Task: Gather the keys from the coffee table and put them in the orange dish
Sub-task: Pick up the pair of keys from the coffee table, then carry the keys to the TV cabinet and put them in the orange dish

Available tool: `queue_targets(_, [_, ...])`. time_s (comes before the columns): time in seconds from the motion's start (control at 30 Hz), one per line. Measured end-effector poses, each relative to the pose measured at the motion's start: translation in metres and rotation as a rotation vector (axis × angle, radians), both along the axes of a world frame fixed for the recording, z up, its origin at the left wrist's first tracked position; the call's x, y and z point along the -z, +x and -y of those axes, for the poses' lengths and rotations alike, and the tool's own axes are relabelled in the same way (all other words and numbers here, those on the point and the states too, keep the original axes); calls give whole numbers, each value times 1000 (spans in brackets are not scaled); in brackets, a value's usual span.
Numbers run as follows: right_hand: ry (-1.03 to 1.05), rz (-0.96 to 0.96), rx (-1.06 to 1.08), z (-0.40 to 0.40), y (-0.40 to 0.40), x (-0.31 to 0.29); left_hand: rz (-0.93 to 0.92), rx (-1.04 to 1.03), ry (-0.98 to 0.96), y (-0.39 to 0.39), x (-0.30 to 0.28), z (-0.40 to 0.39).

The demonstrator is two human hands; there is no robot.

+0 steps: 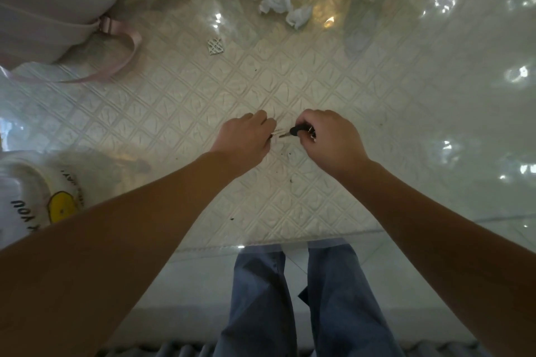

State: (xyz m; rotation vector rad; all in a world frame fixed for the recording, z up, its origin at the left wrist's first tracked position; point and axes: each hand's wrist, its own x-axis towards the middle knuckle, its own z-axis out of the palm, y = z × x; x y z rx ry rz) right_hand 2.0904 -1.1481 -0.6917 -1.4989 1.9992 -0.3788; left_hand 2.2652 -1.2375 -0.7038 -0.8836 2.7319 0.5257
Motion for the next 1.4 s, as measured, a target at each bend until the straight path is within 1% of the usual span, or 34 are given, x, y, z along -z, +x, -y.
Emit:
queue_targets(0.1, [-33, -10, -49, 1, 1, -16, -88, -34, -29, 7, -22, -4])
queue_targets(0.23, [-144, -38, -135, 2, 0, -48, -141, -114, -59, 11, -60, -10])
queue_targets(0.37, [-248, -32, -229, 4, -2, -89, -194, -177, -93, 14, -111, -12])
queue_targets(0.5, [-312, -38, -278, 11, -3, -146, -238, -248, -153, 18, -177, -16])
queue_targets(0.67, [-415, -77, -339, 17, 4, -234, -291, -343, -246, 26, -262, -34])
queue_targets(0.93, [-513, -94, -547, 3, 24, -352, -335, -562, -404, 57, -375, -84])
queue_targets(1.03, [-540, -107, -622, -5, 39, -387, -347, -577, -465, 74, -413, -101])
queue_targets(1.17, [-581, -126, -688, -14, 66, -426, -307, -547, -551, 103, -455, -123])
queue_targets(1.4, [-660, -126, -783, -28, 142, -477, -257, -579, -655, 167, -500, -157])
